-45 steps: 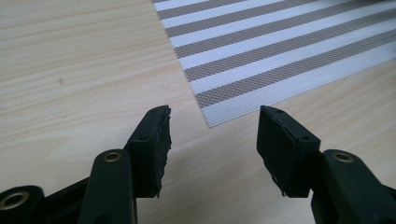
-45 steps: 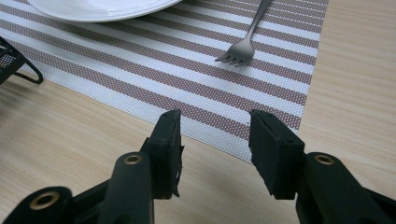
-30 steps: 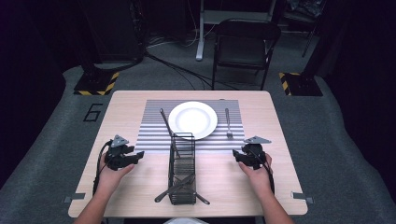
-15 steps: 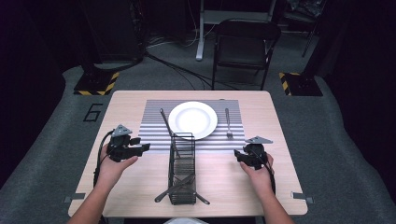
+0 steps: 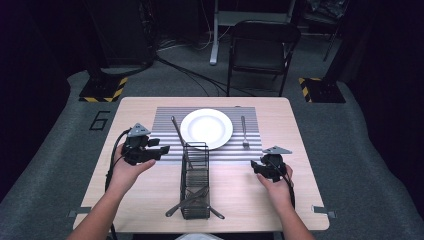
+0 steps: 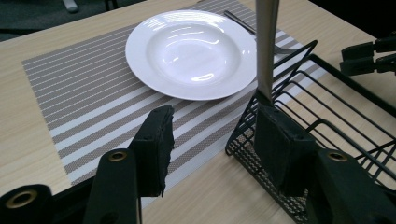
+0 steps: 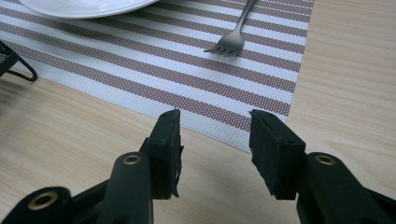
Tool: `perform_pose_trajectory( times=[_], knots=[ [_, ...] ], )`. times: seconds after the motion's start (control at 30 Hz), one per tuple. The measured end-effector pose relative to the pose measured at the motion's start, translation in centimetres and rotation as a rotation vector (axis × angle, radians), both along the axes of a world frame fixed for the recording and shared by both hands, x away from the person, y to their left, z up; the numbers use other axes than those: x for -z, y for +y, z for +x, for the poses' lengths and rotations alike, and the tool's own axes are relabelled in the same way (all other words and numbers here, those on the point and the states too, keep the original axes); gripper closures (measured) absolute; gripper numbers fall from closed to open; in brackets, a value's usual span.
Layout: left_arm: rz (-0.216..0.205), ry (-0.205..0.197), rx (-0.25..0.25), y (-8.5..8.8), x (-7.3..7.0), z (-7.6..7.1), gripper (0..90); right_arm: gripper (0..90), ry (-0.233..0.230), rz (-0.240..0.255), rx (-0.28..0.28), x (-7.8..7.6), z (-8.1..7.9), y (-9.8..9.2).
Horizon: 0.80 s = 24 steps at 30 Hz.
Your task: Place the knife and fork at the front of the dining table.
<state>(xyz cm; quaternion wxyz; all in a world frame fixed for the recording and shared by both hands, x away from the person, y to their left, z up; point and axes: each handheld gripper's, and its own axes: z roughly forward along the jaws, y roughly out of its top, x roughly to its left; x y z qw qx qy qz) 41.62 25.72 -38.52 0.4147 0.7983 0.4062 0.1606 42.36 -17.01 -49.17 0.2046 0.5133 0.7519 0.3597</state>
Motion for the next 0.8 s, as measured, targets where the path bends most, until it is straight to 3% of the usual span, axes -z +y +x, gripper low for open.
perform_pose_trajectory(
  times=[0.43,0.8],
  knots=[
    [-0.031,0.015,0.027,-1.6,-0.6,0.8,48.1,53.3,0.009,0.008,0.008,0.0,0.0,-0.2],
    [-0.056,0.021,0.048,-3.4,-0.3,1.3,50.1,53.3,0.012,0.015,0.015,0.1,0.1,-0.4]
  ],
)
